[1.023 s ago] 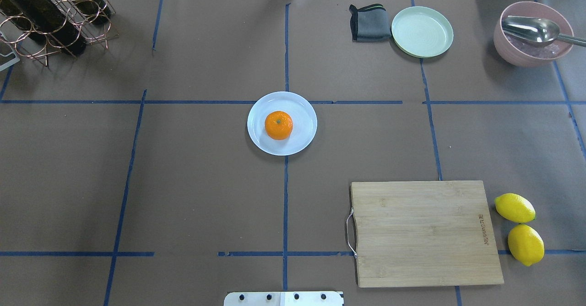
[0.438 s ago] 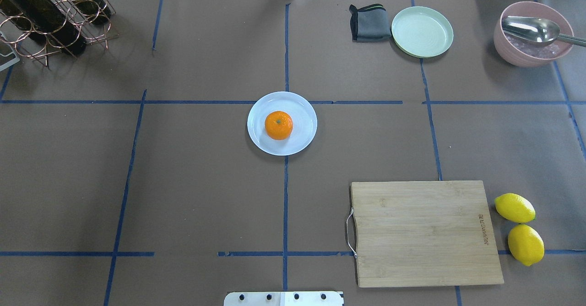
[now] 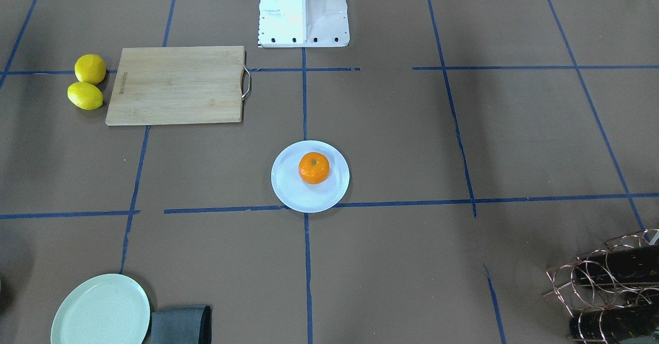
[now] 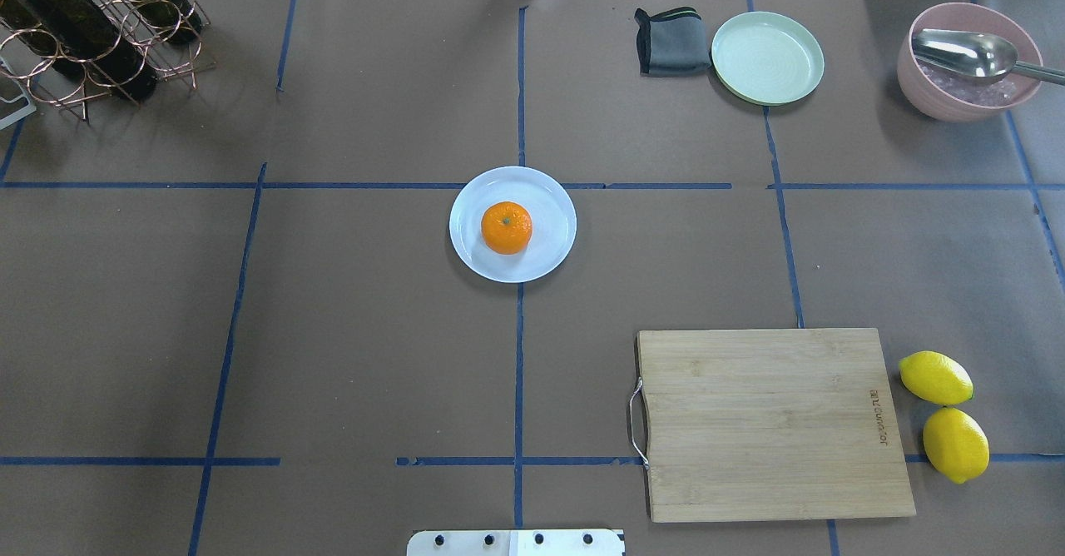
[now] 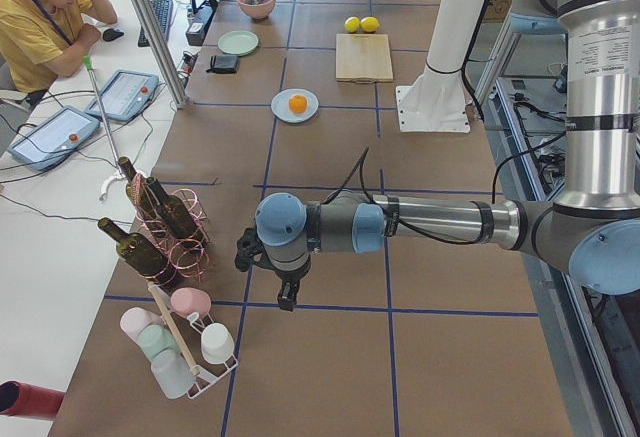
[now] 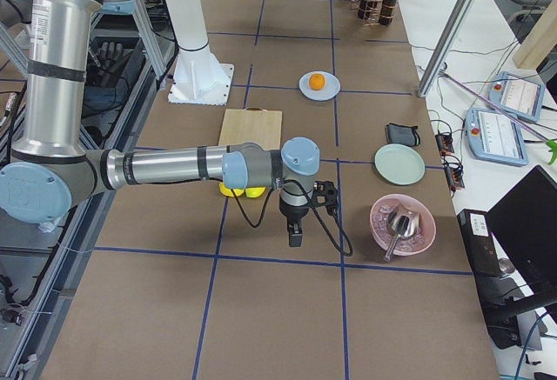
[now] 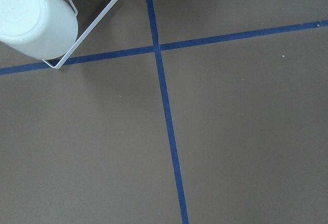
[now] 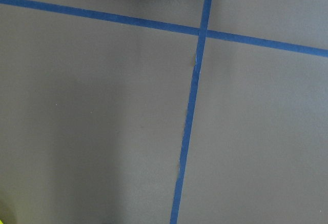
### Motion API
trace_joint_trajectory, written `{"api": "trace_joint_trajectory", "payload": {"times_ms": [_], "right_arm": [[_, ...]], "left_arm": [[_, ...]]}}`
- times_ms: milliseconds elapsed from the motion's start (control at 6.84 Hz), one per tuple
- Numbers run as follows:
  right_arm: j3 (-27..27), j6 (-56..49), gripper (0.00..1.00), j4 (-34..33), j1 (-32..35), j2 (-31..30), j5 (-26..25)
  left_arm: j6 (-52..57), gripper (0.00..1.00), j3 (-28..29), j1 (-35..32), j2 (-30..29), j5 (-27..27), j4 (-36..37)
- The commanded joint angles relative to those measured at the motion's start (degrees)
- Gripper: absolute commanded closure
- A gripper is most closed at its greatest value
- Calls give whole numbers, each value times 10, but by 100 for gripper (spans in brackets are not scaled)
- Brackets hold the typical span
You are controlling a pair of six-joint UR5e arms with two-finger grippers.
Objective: Pick orange to plate
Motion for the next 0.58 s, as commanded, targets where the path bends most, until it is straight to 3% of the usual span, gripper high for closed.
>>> {"api": "trace_joint_trajectory", "payload": {"times_ms": [0, 438], "right_arm": [[-1, 0, 0, 0, -1, 0, 0], [-8, 1, 0, 0, -1, 1, 1]], "left_arm": [[0, 0, 1, 1, 0, 0, 0], [0, 0, 1, 0, 0, 0, 0]]}}
